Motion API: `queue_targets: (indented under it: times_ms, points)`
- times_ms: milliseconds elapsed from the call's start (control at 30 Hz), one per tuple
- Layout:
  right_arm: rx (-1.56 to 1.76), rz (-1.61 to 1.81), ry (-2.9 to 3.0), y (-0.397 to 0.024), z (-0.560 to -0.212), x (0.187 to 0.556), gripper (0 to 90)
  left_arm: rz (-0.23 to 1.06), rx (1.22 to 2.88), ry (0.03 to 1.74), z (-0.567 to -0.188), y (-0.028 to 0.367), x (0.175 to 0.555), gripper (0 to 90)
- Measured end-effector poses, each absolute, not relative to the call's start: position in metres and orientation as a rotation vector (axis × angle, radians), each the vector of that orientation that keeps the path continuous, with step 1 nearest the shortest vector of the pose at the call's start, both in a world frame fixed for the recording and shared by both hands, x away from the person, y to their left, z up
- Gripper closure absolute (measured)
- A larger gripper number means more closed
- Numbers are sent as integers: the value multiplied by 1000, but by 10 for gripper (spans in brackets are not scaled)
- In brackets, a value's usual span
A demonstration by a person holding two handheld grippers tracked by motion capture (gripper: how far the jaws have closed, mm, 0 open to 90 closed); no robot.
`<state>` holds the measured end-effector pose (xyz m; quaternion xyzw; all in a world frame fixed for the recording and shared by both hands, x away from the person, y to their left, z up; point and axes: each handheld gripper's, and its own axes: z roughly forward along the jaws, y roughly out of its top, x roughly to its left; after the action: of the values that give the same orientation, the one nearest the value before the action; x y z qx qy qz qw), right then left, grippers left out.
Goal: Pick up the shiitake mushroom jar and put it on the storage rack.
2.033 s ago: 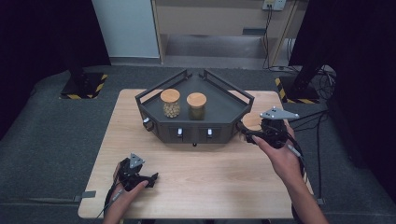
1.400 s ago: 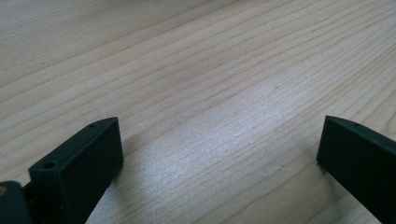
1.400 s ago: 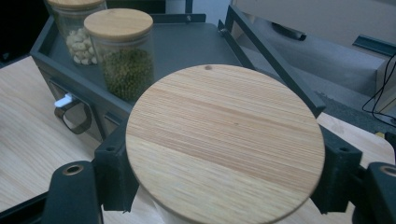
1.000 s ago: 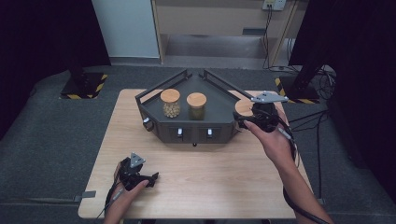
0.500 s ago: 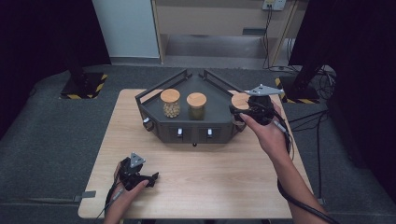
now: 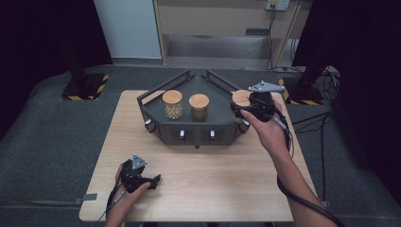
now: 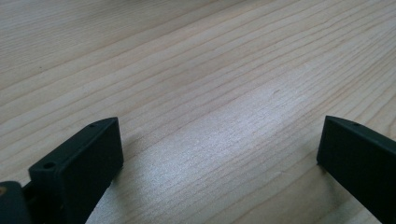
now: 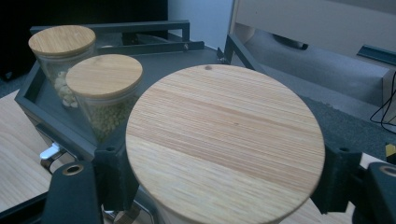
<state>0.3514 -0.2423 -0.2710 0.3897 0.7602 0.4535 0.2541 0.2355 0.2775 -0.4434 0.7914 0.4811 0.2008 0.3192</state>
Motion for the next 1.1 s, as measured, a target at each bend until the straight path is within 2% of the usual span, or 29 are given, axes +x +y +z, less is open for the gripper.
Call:
queue_targets:
  times_ms: [1100]
  points:
    - [1049,1176,2072,-206,-267,389,255,529,2079,1264,-444,277,235,0]
